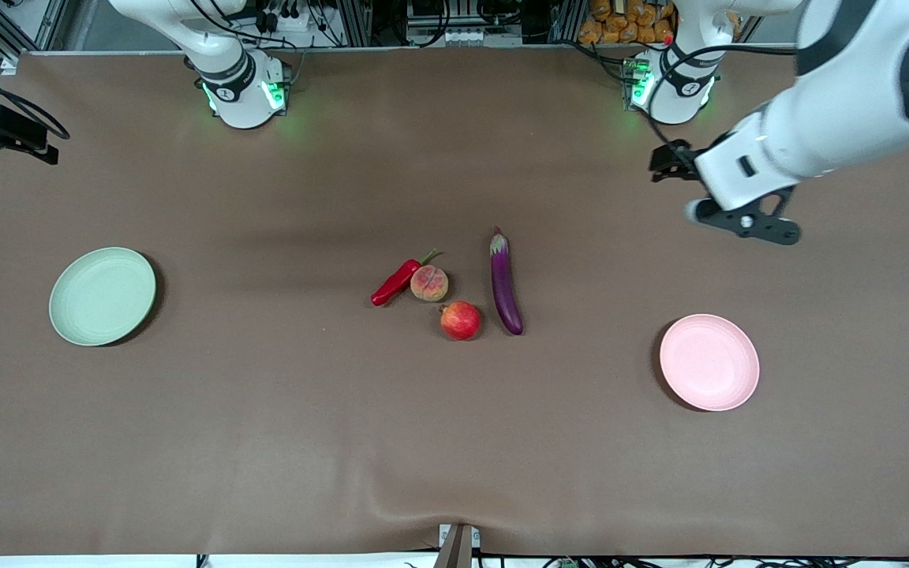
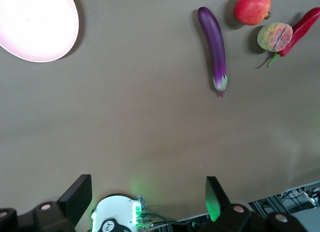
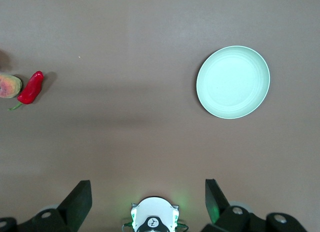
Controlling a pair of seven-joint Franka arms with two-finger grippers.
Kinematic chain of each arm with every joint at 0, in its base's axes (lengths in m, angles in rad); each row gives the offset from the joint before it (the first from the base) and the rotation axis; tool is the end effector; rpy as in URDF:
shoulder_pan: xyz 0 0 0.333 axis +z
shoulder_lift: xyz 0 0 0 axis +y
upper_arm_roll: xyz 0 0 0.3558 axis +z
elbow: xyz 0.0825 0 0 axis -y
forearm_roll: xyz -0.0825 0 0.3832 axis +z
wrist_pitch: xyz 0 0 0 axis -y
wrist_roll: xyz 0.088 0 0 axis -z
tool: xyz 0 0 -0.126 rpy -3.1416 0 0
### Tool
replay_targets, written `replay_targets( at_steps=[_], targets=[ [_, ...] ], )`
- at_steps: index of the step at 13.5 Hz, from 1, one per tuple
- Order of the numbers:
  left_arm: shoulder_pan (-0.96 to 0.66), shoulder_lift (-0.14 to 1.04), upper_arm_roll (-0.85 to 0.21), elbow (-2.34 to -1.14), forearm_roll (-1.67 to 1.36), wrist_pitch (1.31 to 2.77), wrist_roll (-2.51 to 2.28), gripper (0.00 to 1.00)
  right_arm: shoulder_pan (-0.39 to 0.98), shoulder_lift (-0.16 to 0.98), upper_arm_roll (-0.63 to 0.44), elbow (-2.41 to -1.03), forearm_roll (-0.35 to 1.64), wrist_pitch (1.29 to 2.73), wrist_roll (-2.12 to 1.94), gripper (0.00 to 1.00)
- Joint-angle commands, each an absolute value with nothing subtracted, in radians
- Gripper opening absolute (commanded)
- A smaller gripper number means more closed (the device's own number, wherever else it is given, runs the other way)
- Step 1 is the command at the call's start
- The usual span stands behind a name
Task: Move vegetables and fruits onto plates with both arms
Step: 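Reach the left gripper toward the purple eggplant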
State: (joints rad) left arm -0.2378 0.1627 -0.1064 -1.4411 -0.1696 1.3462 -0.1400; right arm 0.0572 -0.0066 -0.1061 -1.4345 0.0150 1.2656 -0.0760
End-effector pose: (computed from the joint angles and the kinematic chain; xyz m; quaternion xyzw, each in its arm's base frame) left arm 0.5374 -0.2125 0.5992 0.9814 -0.1091 -0.1460 0.0596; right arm 0.5137 -0.0232 0.6870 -0.9966 -0.0152 0.0804 0.0127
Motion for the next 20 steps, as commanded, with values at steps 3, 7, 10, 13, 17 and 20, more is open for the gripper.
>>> replay_targets(
  at_steps=[3,7,10,13,17,20],
  targets=[
    [-0.232,0.195,-0.101,-1.416,-0.176,1.382,-0.271,1.0,0.044,-0.005,-0.1,-1.43,0.021,1.258,-0.086,1.0],
    [-0.186,0.255,-0.095,-1.411,-0.244,1.524,-0.441,1.0,0.043,-0.005,-0.1,-1.43,0.023,1.258,-0.086,1.0],
    [-0.184,0.287,-0.095,-1.41,-0.293,1.634,-0.596,1.0,0.043,-0.005,-0.101,-1.43,0.023,1.258,-0.086,1.0],
    [-0.216,0.333,-0.107,-1.404,-0.356,1.705,-0.734,1.0,0.041,-0.005,-0.101,-1.431,0.023,1.256,-0.086,1.0],
    [-0.354,0.438,-0.101,-1.405,-0.347,1.804,-0.894,1.0,0.037,-0.003,-0.101,-1.431,0.023,1.256,-0.086,1.0],
    [-0.446,0.558,-0.103,-1.41,-0.137,1.809,-0.881,1.0,0.032,0.002,-0.101,-1.431,0.023,1.255,-0.086,1.0]
  ],
)
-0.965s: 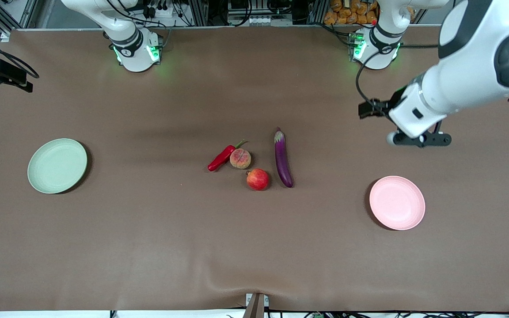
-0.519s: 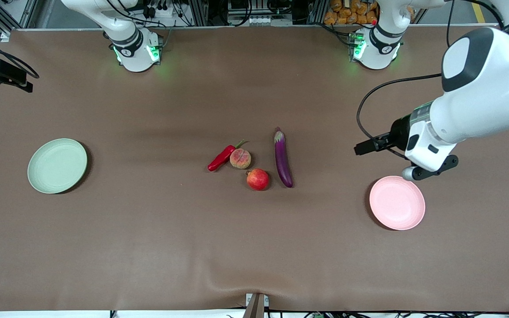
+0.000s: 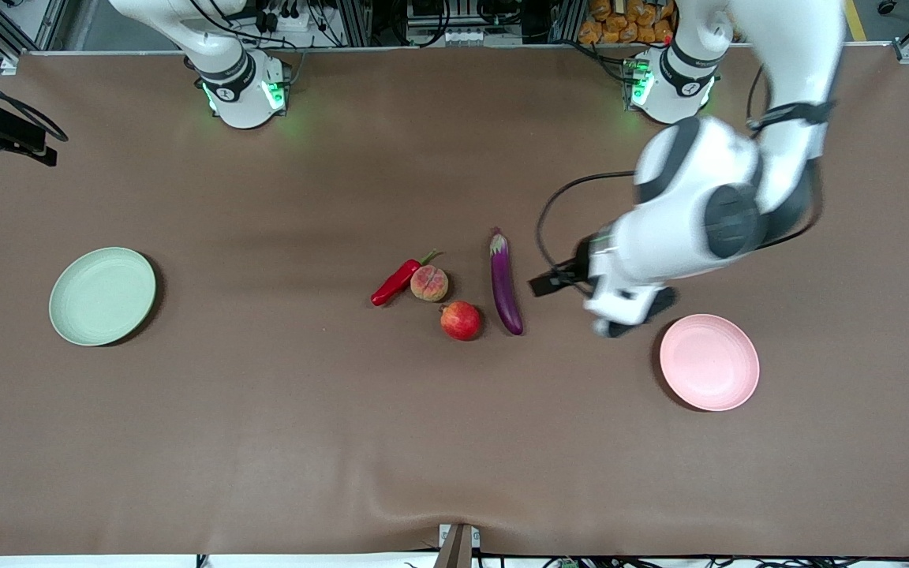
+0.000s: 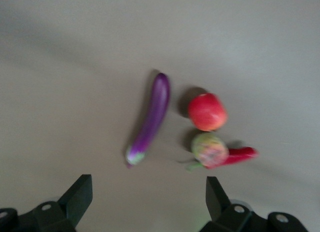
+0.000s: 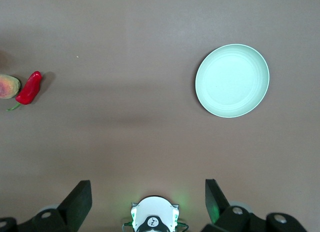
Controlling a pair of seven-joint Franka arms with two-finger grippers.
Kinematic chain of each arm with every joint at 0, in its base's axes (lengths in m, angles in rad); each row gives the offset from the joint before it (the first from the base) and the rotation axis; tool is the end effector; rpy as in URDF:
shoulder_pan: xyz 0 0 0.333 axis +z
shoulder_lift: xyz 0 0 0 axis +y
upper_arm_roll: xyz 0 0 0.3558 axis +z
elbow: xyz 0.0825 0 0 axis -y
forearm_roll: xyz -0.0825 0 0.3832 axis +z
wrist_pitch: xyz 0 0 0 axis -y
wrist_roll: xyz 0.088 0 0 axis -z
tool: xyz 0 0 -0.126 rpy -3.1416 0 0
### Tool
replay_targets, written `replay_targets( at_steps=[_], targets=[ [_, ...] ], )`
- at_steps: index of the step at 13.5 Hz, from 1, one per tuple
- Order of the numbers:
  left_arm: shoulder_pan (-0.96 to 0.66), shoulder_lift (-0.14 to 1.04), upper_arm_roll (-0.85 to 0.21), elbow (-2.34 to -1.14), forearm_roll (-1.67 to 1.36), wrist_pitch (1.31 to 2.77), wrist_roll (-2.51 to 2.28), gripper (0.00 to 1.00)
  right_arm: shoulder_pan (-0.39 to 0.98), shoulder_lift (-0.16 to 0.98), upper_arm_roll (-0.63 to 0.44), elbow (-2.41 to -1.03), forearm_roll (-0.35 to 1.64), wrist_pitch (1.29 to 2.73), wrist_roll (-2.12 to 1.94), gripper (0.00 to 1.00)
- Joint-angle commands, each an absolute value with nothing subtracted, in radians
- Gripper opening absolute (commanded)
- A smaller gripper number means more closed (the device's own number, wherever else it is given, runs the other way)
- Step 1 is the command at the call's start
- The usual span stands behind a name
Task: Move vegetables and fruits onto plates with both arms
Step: 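Grasp the purple eggplant with the left gripper and lift it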
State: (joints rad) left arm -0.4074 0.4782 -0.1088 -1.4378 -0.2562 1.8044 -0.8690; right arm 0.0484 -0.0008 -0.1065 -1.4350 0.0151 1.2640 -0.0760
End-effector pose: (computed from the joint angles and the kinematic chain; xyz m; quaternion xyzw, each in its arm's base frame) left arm 0.6026 -0.3565 0.4299 0.9642 0.2135 -0.1358 0.0790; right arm 0.5153 -0.0278 0.6837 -0.9963 -0.0106 0.0843 0.0131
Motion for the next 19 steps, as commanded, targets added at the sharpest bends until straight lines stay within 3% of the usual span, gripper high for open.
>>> replay_targets(
  at_steps=[1,5,10,16,17,18,19],
  targets=[
    [-0.474,0.607,-0.104,-1.41,-0.074,1.81,-0.884,1.0,0.031,0.002,-0.101,-1.431,0.023,1.255,-0.086,1.0],
    [-0.508,0.716,-0.104,-1.417,-0.066,2.0,-1.021,1.0,0.02,0.006,-0.101,-1.431,0.023,1.253,-0.086,1.0],
    [-0.56,0.793,-0.1,-1.44,-0.025,2.137,-1.101,1.0,0.015,0.021,-0.101,-1.43,0.023,1.249,-0.086,1.0],
    [-0.577,0.83,-0.1,-1.44,0.02,2.141,-1.094,1.0,0.015,0.021,-0.1,-1.43,0.023,1.247,-0.086,1.0],
    [-0.586,0.834,-0.1,-1.44,0.034,2.141,-1.104,0.78,0.015,0.021,-0.101,-1.431,0.023,1.246,-0.087,1.0],
    [-0.586,0.834,-0.1,-1.44,0.035,2.14,-1.104,0.17,0.017,0.023,-0.1,-1.43,0.023,1.249,-0.087,1.0],
    [-0.584,0.834,-0.1,-1.44,0.037,2.14,-1.091,0.0,0.023,0.023,-0.1,-1.428,0.023,1.252,-0.087,1.0]
  ],
)
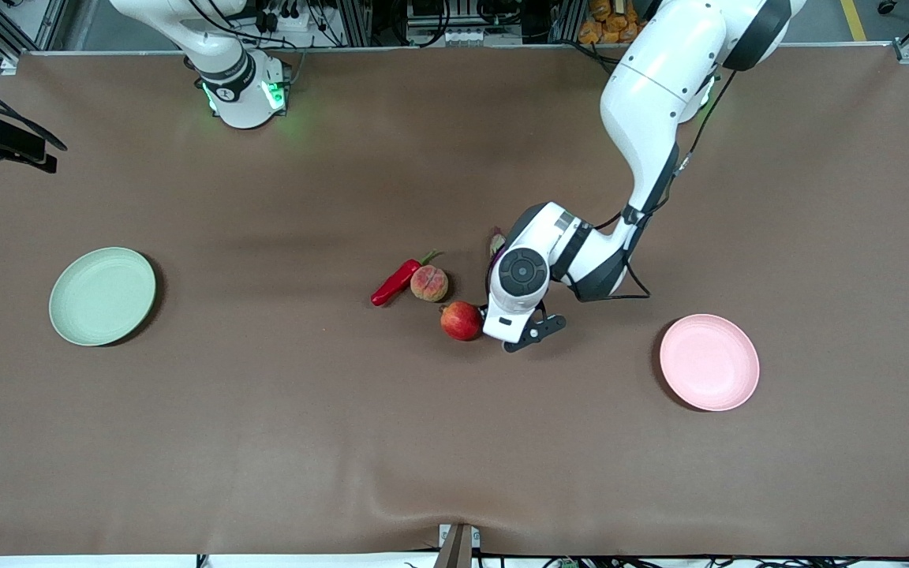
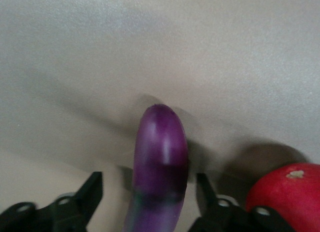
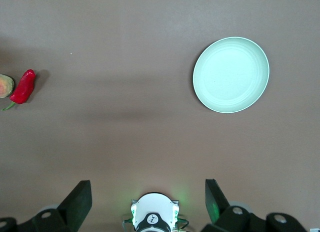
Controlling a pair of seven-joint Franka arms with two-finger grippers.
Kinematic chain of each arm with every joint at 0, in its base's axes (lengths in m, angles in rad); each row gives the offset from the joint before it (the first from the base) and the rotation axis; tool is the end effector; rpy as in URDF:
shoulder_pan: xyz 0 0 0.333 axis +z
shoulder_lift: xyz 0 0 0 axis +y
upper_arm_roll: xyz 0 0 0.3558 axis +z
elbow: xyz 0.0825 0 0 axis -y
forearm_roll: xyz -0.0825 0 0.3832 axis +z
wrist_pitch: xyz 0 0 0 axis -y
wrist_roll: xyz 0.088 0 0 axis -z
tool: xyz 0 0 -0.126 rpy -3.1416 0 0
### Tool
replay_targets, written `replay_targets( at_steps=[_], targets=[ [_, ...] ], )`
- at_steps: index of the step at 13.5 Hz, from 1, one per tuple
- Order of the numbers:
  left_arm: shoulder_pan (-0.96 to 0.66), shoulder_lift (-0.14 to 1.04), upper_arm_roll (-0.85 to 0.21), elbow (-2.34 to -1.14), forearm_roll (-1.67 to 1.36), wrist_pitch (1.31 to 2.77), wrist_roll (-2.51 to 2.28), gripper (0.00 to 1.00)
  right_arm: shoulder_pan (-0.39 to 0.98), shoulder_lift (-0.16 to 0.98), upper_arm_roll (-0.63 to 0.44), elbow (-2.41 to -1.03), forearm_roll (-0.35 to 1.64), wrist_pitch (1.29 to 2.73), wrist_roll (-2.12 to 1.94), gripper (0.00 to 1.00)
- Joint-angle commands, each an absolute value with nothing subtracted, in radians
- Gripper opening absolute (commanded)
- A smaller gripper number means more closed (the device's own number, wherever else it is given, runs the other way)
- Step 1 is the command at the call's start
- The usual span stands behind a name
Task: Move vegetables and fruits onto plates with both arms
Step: 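Grasp the purple eggplant with the left gripper and lift it, then carry the eggplant to the pink plate while the right gripper grasps the peach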
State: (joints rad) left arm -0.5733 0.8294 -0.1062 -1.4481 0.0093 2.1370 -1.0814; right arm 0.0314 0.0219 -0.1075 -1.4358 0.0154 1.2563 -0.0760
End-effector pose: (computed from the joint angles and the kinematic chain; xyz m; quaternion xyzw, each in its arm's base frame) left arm 0.5793 -0.4492 0.1917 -0.9746 -0.2104 0.0714 0.0292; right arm 0.5214 -0.0367 0.6711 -0.9949 -0.0015 0.0997 0.0140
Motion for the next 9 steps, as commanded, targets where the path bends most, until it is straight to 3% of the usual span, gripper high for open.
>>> replay_targets(
  at_steps=[1,4,9],
  targets=[
    [-0.586,0.834,-0.1,-1.442,0.037,2.14,-1.089,0.0,0.026,0.023,-0.098,-1.428,0.023,1.253,-0.087,1.0],
    [-0.571,0.81,-0.1,-1.436,0.037,2.116,-1.091,0.0,0.029,0.057,-0.097,-1.427,0.021,1.25,-0.087,1.0],
    [-0.531,0.643,-0.097,-1.428,0.037,1.765,-0.889,0.0,0.026,0.21,-0.097,-1.425,0.018,1.249,-0.092,1.0]
  ],
)
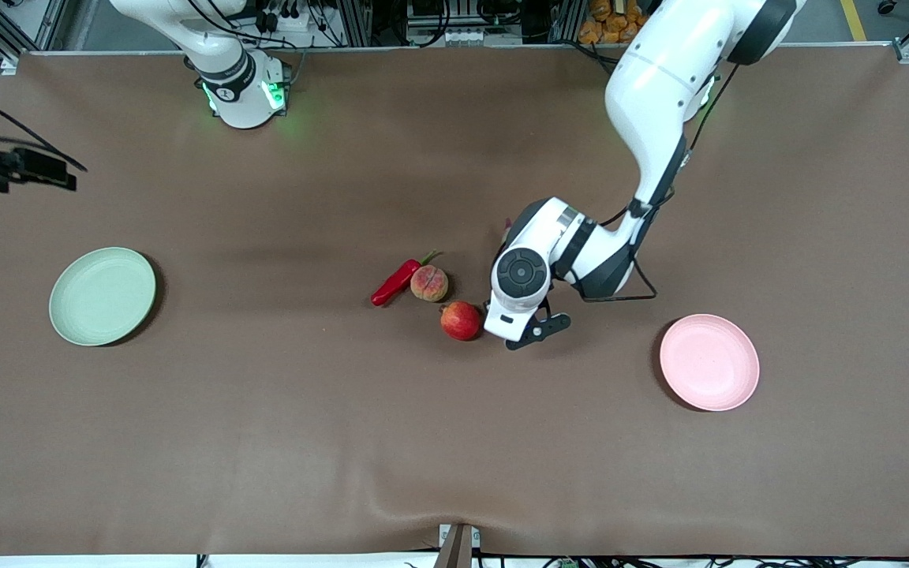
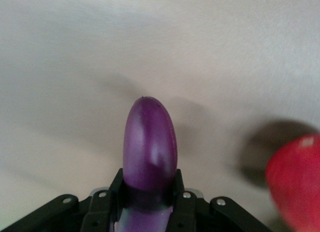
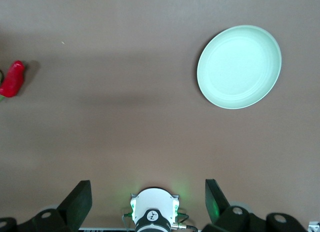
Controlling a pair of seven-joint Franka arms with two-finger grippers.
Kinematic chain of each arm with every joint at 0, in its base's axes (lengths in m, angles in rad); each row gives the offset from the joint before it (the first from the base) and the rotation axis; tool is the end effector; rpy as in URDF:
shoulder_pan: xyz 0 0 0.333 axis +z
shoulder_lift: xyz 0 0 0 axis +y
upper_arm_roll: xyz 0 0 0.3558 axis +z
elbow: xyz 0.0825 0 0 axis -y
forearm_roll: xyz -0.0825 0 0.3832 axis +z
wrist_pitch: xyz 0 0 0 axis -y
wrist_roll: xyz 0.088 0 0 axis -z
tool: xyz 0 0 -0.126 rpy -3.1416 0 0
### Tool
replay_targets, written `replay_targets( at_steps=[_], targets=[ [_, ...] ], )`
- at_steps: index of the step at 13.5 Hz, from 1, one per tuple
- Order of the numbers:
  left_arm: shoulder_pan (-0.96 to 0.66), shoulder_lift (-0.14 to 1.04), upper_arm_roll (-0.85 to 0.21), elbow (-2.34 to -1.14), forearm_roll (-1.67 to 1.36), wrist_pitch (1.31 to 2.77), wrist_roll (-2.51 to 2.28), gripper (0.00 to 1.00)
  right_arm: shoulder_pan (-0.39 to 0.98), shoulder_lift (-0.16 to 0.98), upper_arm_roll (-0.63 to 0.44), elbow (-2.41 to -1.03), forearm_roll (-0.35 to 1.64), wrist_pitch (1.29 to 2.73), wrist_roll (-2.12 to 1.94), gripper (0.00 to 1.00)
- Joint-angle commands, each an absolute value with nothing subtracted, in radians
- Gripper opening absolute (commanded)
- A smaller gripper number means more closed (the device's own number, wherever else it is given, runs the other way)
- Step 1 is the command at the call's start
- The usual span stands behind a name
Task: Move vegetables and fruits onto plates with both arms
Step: 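Carry the eggplant to the pink plate while the right gripper grasps the peach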
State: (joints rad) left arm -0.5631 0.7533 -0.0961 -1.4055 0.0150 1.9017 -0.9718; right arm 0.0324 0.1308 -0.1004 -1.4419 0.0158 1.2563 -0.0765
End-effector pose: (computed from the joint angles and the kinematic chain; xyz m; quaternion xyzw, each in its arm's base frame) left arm 0.5791 -0.4303 0.2497 -0.9786 -0.1596 0.1067 0.0733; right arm 0.5550 -0.0314 0.6100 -0.9876 -0.0048 0.1567 0.0126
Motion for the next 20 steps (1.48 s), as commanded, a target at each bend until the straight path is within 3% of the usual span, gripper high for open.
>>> replay_targets(
  at_steps=[1,4,8,14,17,20],
  targets=[
    [-0.514,0.6,-0.095,-1.427,0.037,1.69,-0.834,0.0,0.031,0.231,-0.095,-1.425,0.012,1.256,-0.092,1.0],
    [-0.44,0.539,-0.092,-1.427,0.114,1.617,-0.758,0.0,0.087,0.291,-0.094,-1.43,0.028,1.317,-0.06,1.0],
    [-0.368,0.578,-0.094,-1.425,0.421,1.618,-0.597,0.0,0.161,0.368,-0.094,-1.43,0.257,1.449,0.263,1.0],
    [-0.183,0.704,-0.089,-1.338,0.44,1.853,-0.618,0.0,0.49,0.503,-0.094,-1.43,0.385,1.791,0.878,1.0],
    [-0.155,0.771,-0.089,-1.321,0.439,2.033,-0.762,0.0,0.567,0.561,-0.094,-1.431,0.39,1.825,1.009,1.0],
    [-0.15,0.81,-0.086,-1.322,0.455,2.056,-0.735,0.0,0.667,0.589,-0.094,-1.529,0.423,1.978,1.034,1.0]
  ],
)
